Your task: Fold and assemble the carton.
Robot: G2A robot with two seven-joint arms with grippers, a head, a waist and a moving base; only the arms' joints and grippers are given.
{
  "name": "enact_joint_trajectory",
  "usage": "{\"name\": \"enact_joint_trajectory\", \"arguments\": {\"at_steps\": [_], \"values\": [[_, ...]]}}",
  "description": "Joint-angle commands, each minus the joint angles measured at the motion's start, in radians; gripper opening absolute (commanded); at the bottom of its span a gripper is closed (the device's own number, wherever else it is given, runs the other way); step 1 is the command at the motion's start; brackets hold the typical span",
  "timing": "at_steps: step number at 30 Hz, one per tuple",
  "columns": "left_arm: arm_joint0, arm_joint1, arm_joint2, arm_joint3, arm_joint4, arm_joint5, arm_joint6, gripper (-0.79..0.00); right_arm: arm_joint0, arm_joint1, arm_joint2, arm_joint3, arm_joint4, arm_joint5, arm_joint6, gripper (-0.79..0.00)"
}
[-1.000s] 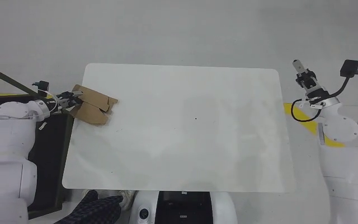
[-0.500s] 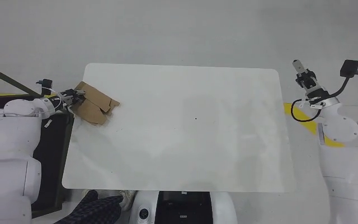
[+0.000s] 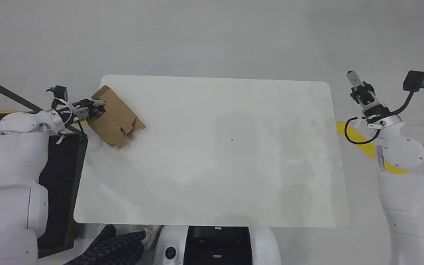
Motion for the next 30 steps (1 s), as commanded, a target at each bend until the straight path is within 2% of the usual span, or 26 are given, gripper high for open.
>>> {"name": "enact_joint_trajectory", "arguments": {"at_steps": [1,7,14,20,30], "values": [[0.0,-0.001,-0.004,-0.012,-0.02,-0.001,-0.042,-0.785,0.0,0.0,0.0,0.0,0.0,0.0,0.0,0.0],[0.008,-0.011,-0.008,-0.061,-0.08,0.006,-0.154,-0.785,0.0,0.0,0.0,0.0,0.0,0.0,0.0,0.0],[0.019,-0.035,0.015,-0.156,-0.148,0.047,-0.275,-0.785,0.0,0.0,0.0,0.0,0.0,0.0,0.0,0.0],[0.045,-0.06,0.062,-0.266,-0.179,0.073,-0.301,-0.785,0.0,0.0,0.0,0.0,0.0,0.0,0.0,0.0],[0.037,-0.102,0.159,-0.379,-0.184,0.078,-0.306,-0.785,0.0,0.0,0.0,0.0,0.0,0.0,0.0,0.0]]}}
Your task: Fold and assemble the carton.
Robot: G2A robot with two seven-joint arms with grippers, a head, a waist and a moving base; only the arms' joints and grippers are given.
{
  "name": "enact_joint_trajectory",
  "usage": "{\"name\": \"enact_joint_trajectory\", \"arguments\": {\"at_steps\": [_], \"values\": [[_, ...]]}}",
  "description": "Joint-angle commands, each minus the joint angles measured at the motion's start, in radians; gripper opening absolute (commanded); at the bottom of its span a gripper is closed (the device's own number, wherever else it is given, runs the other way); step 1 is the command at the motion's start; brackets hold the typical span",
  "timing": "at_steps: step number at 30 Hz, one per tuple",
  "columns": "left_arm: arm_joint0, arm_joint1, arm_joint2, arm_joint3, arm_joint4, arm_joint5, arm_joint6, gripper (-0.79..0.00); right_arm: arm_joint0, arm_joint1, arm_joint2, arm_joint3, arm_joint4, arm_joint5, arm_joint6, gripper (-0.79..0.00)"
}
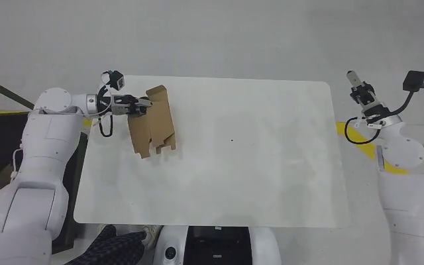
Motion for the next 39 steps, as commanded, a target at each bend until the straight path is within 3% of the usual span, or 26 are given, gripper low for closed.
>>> {"name": "enact_joint_trajectory", "arguments": {"at_steps": [1,15,39], "values": [[-0.006,-0.009,0.02,-0.016,-0.001,0.001,-0.001,-0.785,0.0,0.0,0.0,0.0,0.0,0.0,0.0,0.0],[-0.021,-0.062,0.136,-0.094,-0.02,-0.003,0.003,-0.785,0.0,0.0,0.0,0.0,0.0,0.0,0.0,0.0],[-0.022,-0.062,0.138,-0.093,-0.021,-0.004,0.004,-0.785,0.0,0.0,0.0,0.0,0.0,0.0,0.0,0.0]]}}
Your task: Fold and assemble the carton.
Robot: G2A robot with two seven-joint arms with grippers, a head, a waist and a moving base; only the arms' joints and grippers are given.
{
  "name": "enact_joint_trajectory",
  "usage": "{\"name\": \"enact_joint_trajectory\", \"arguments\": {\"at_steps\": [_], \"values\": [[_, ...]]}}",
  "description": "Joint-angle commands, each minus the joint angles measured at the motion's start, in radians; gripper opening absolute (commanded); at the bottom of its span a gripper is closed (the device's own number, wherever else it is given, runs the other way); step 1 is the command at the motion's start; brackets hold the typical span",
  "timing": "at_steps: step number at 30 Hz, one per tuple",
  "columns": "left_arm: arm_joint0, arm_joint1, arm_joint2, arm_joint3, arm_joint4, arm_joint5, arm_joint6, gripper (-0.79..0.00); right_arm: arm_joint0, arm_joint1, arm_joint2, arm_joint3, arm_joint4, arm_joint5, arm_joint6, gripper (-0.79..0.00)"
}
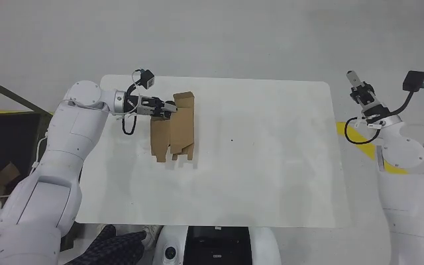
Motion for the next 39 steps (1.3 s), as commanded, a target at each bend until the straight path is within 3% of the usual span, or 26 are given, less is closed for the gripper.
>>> {"name": "enact_joint_trajectory", "arguments": {"at_steps": [1,32,39], "values": [[0.0,0.0,0.0,0.0,0.0,0.0,0.0,-0.785,0.0,0.0,0.0,0.0,0.0,0.0,0.0,0.0],[0.0,0.0,0.0,0.0,0.0,0.0,0.0,-0.785,0.0,0.0,0.0,0.0,0.0,0.0,0.0,0.0],[0.028,0.0,0.015,-0.105,0.048,0.039,0.064,-0.785,-0.021,-0.003,-0.022,-0.027,0.006,-0.006,0.012,0.0]]}}
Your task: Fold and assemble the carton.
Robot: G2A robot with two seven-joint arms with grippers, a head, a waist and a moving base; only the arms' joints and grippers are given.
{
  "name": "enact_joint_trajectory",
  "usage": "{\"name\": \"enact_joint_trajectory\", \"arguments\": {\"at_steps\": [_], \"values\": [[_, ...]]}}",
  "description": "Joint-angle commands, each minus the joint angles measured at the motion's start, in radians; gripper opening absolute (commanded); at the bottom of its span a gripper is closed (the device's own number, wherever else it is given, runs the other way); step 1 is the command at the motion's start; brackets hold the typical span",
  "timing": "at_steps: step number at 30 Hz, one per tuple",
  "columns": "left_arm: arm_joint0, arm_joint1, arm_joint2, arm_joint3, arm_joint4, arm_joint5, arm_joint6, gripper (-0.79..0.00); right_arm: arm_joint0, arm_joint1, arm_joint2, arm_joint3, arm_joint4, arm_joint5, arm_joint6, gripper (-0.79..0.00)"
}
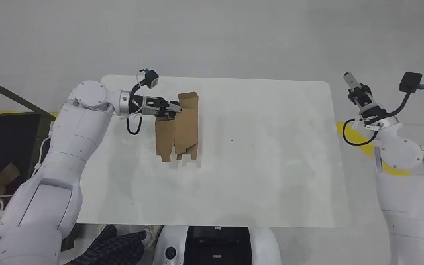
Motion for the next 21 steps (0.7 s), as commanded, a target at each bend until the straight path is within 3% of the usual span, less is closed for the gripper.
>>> {"name": "enact_joint_trajectory", "arguments": {"at_steps": [1,11,21], "values": [[0.003,-0.001,0.007,-0.022,0.009,0.011,0.001,-0.785,-0.004,-0.001,-0.013,-0.01,0.003,-0.008,0.013,0.0],[-0.016,-0.022,0.06,-0.092,0.007,0.034,-0.036,-0.785,-0.018,-0.011,-0.109,-0.066,0.049,-0.084,0.13,0.0],[-0.052,-0.041,0.109,-0.106,0.016,0.041,-0.099,-0.785,-0.046,-0.019,-0.204,-0.117,0.17,-0.168,0.274,0.0]]}}
